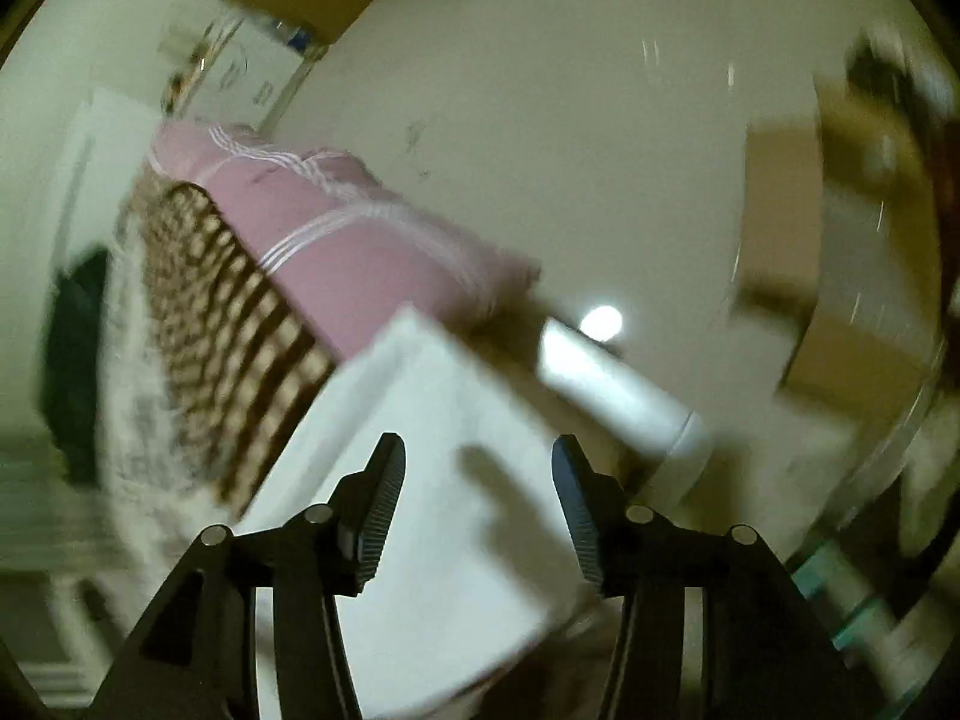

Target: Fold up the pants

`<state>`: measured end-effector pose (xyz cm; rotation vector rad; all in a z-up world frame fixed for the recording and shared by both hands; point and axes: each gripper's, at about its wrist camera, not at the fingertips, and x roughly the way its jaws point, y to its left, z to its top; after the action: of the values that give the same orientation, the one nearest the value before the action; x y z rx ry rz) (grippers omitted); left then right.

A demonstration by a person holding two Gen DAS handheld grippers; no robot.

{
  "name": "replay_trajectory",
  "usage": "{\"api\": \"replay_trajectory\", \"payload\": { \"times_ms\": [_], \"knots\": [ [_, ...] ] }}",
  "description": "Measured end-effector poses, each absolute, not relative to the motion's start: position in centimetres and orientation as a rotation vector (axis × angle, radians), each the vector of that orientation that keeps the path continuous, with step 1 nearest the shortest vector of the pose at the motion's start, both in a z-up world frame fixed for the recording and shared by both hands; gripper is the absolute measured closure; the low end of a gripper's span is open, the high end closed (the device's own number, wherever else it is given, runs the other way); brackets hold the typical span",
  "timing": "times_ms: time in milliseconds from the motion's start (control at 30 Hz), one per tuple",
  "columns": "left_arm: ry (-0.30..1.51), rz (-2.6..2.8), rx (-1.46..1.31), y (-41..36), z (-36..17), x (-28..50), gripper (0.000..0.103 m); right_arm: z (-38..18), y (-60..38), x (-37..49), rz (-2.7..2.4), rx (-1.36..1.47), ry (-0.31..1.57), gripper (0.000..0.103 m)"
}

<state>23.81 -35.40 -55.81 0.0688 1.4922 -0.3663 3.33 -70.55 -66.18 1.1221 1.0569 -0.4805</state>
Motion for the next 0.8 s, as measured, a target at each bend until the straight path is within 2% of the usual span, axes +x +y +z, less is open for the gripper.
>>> {"api": "replay_trajectory", "payload": {
  "times_ms": [100,200,300,400,467,500,533,800],
  "knots": [
    [1.527,-0.366,0.084,-35.4,-57.0,22.6,0.015,-69.2,-67.1,-0.4,-0.413,1.340,1.055,0.049],
    [1.558,-0.369,0.110,-35.4,-58.3,21.2,0.015,-72.5,-63.8,-1.5,-0.368,1.441,1.062,0.049],
    [1.566,-0.368,0.152,-35.2,-59.8,20.0,0.015,-74.8,-61.9,-1.1,-0.310,1.500,0.992,0.049],
    [1.583,-0.354,0.173,-34.7,-61.7,19.5,0.015,-75.1,-61.6,-0.7,-0.298,1.482,0.927,0.045],
    [1.556,-0.357,0.175,-34.6,-62.2,19.5,0.009,-75.3,-61.5,-1.1,-0.275,1.510,0.853,0.045],
    [1.556,-0.365,0.159,-34.6,-62.3,19.5,0.001,-75.3,-61.4,-1.2,-0.263,1.517,0.829,0.045],
    [1.558,-0.369,0.152,-34.8,-62.5,19.4,0.000,-75.5,-61.3,-1.2,-0.251,1.519,0.806,0.045],
    [1.585,-0.274,0.232,-36.6,-64.0,19.2,0.000,-74.8,-64.5,0.3,-0.174,1.582,0.580,0.045]
  ]
}}
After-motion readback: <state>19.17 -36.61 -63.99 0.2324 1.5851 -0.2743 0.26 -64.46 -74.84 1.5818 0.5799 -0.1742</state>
